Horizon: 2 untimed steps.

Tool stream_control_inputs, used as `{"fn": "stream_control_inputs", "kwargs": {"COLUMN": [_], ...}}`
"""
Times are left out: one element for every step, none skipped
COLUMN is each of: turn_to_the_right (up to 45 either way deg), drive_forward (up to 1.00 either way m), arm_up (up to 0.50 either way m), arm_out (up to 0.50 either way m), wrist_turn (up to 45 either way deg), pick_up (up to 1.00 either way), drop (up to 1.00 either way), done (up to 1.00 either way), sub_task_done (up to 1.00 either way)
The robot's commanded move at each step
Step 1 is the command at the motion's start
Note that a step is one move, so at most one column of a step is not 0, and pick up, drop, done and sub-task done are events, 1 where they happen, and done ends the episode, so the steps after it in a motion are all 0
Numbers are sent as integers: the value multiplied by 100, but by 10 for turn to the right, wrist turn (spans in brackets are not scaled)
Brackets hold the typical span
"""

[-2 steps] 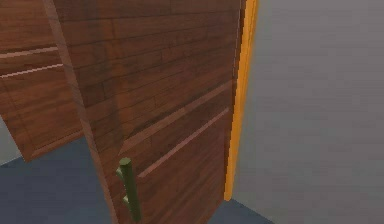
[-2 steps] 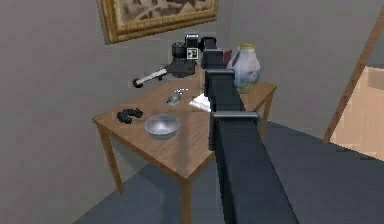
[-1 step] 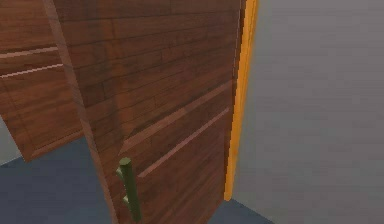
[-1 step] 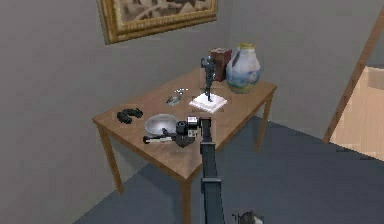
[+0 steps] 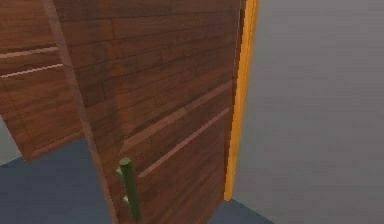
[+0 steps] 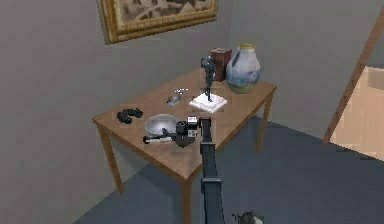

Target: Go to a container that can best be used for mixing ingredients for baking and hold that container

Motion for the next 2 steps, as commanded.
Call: {"fn": "stream_control_inputs", "kwargs": {"turn_to_the_right": [0,0], "drive_forward": [0,0], "arm_up": [10,0], "arm_out": [0,0], "wrist_turn": [0,0], "pick_up": [0,0], "drop": [0,0], "done": [0,100], "sub_task_done": [0,0]}}
